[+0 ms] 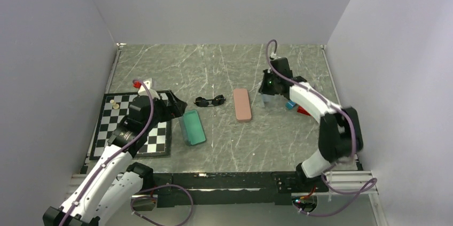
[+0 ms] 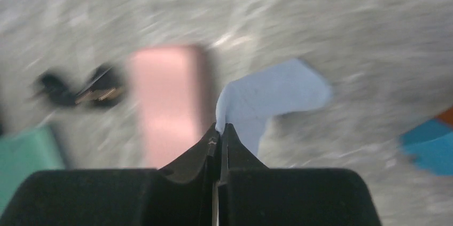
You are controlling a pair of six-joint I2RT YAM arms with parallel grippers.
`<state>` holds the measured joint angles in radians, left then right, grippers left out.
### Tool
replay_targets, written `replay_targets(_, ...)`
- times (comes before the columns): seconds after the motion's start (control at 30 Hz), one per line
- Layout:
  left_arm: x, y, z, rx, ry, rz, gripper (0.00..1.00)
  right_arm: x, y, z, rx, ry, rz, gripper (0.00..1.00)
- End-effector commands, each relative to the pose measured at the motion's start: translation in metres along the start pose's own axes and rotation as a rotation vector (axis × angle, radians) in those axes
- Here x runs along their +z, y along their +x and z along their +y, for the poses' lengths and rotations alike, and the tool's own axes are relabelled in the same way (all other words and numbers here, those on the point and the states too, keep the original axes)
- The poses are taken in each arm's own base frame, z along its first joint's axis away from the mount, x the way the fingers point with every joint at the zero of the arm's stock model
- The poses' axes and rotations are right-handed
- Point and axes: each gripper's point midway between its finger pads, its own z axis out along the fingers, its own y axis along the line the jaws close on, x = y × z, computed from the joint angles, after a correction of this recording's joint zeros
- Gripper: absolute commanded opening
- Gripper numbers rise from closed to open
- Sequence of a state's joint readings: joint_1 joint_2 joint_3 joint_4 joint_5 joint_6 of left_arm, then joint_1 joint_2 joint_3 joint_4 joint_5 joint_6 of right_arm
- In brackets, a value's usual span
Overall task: Organize the sunglasses
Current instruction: Pick up the glasses cleaning cloth from the center of the board, then set down the glasses cleaning cloth at the center of the board, then pick up the corner of the glasses cleaning cloth from the center of the board.
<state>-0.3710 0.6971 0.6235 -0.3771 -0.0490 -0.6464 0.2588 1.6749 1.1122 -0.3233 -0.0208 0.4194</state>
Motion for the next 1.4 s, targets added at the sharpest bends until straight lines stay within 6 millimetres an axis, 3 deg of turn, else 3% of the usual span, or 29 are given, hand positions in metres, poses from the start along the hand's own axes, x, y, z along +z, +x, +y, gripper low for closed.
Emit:
replay_targets(0.0,0.010,-0.024,-0.028,0.034,0.120,-0.083,0.99,-0.092,0.046,0.098,-0.082,-0.401,0.047,0.06)
replay_targets(0.13,0.014,-0.028,-0.044,0.062,0.166,-0.042,0.99,-0.158,0.107,0.154,-0.103,-0.744,0.162,0.05)
replay_targets(0.23,0.015,-0.024,-0.049,0.064,0.191,-0.020,0.99,-0.186,0.153,0.179,-0.153,-0.906,0.306,0.05)
replay_targets(0.33,0.016,-0.020,-0.048,0.057,0.193,-0.007,0.99,-0.206,0.177,0.199,-0.162,-1.052,0.378,0.05)
replay_targets(0.6,0.018,-0.008,-0.050,0.062,0.209,0.053,0.99,-0.201,0.230,0.216,-0.273,-1.131,0.558,0.04)
replay_targets(0.7,0.020,-0.004,-0.051,0.062,0.214,0.072,0.99,-0.190,0.234,0.219,-0.265,-1.120,0.558,0.05)
replay_targets(0.77,0.020,-0.002,-0.053,0.068,0.224,0.088,0.99,-0.174,0.230,0.209,-0.228,-1.052,0.528,0.06)
replay_targets(0.83,0.020,-0.001,-0.058,0.077,0.238,0.098,0.99,-0.155,0.220,0.186,-0.131,-0.952,0.492,0.07)
replay_targets(0.9,0.019,-0.001,-0.063,0.092,0.242,0.103,0.99,-0.127,0.212,0.141,0.017,-0.779,0.462,0.13)
replay_targets(0.93,0.018,0.000,-0.068,0.113,0.245,0.106,0.99,-0.107,0.208,0.104,0.105,-0.638,0.432,0.15)
replay_targets(0.97,0.018,0.000,-0.072,0.135,0.237,0.107,0.99,-0.097,0.206,0.076,0.159,-0.534,0.411,0.21)
replay_targets(1.03,0.019,0.005,-0.082,0.186,0.229,0.126,0.99,-0.087,0.198,0.029,0.212,-0.338,0.338,0.53)
replay_targets(1.1,0.022,0.012,-0.092,0.225,0.224,0.159,0.99,-0.090,0.185,-0.007,0.213,-0.147,0.258,0.70)
replay_targets(1.13,0.022,0.015,-0.098,0.237,0.234,0.171,0.99,-0.094,0.175,-0.016,0.203,-0.093,0.208,0.79)
replay_targets(1.27,0.026,0.039,-0.117,0.259,0.295,0.254,0.99,-0.118,0.146,-0.026,0.154,-0.039,0.083,0.88)
replay_targets(1.37,0.022,0.060,-0.121,0.281,0.299,0.315,0.99,-0.128,0.159,-0.011,0.133,-0.096,0.163,0.90)
